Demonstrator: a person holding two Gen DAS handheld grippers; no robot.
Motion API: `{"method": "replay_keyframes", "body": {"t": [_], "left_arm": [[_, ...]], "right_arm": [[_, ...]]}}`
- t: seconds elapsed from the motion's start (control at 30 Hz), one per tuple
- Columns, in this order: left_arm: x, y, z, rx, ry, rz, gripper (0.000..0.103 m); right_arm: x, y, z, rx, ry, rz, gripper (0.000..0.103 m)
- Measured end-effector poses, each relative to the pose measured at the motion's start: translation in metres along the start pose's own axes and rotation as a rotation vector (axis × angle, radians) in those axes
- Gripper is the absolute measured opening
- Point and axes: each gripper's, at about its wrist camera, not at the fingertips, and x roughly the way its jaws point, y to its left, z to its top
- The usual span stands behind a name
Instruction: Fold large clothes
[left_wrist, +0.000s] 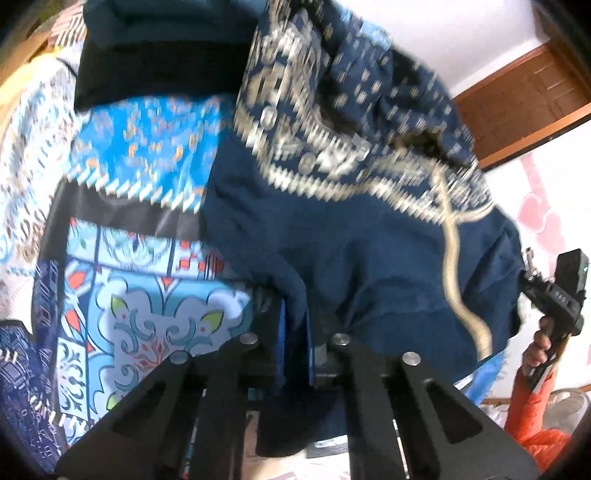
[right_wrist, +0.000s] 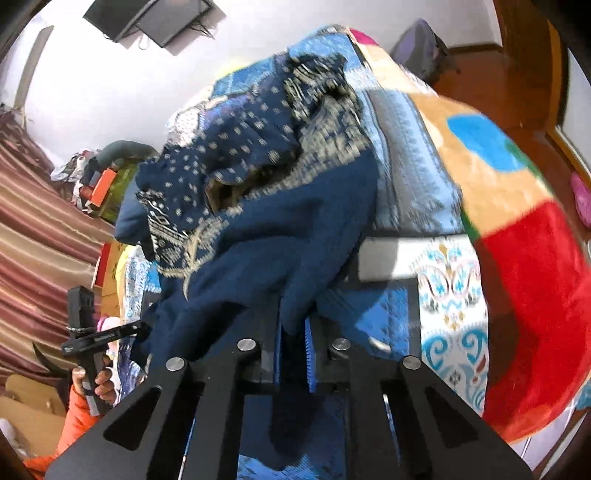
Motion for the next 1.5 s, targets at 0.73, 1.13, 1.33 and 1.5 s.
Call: {"method": "replay_keyframes", "body": {"t": [0.73,1.13,1.33,1.5], "left_arm": [[-0.099,-0.058,0.213,0.025,-0.517,0.067,0.005],[0.007,-0.025,0.269,-0.008,-0.4,0.285,0.007],[-0.002,-0.05,0.259,0.107,-0.373,0.379,0.014],[-0.024,-0.07,0.242,0.158,-0.419,0.396,0.043]], "right_arm": [[0.001,0.018,0.193,-0.052,-0.301,-0.043,0.006],[0.097,-0.049,0.216,0.04,-0.089,-0.117,0.006],[0.08,-0.041,0.215,0.048,-0.07,-0.123,0.009],[0.058,-0.018,0.21,-0.022,-0.077,-0.149,0.01]]}}
